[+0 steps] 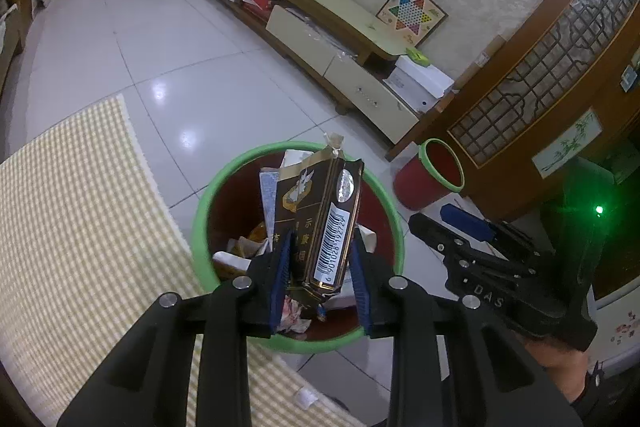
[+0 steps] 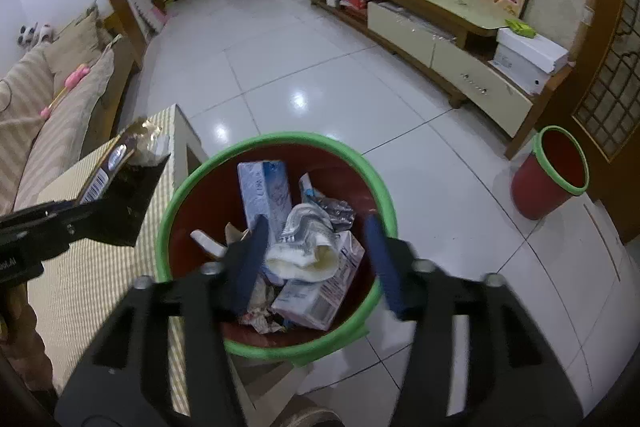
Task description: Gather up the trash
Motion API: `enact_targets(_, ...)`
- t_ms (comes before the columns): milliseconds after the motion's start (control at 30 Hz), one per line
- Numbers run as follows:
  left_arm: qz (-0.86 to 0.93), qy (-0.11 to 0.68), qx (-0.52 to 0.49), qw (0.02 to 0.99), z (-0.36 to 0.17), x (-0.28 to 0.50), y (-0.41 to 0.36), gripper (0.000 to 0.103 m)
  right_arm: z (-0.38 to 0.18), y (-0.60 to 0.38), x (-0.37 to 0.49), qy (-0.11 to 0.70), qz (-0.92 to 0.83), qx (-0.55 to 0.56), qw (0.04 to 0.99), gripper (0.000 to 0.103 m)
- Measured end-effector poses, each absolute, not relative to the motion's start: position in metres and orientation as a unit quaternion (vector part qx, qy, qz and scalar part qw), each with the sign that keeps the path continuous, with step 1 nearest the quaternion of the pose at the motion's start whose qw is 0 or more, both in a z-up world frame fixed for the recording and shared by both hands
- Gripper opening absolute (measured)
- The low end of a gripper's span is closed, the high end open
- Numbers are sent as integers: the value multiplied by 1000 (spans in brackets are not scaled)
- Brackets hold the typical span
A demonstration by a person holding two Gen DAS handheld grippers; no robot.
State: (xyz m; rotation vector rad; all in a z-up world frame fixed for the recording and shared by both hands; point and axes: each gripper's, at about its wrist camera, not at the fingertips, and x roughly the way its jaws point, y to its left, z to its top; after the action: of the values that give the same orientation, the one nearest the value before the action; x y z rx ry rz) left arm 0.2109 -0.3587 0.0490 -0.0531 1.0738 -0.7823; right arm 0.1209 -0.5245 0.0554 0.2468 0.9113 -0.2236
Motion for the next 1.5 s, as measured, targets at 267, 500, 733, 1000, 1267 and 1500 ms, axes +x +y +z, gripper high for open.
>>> enact_targets(267, -349, 490, -35, 798, 56, 213, -356, 78, 60, -530, 115, 424, -119, 136, 888, 81)
enact_targets(500, -311, 483, -54, 817, 65, 215, -319, 95, 66, -521, 118, 417, -104, 143, 892, 91)
enact_targets(733, -237, 463, -36, 853, 78, 201, -250, 95, 78, -470, 118, 410, -60, 110, 903, 97)
enact_targets(1000, -164, 449, -32, 878, 75, 151, -161, 95, 87, -394, 113, 397, 16, 91, 913, 98)
enact_targets(1267, -71, 434, -49, 897, 60, 85, -71, 95, 79, -324, 93, 405, 61, 59, 910, 98)
enact_targets(1500, -22, 395, -52, 917, 58, 49, -23, 95, 65, -276, 73, 429, 78, 21, 900, 98)
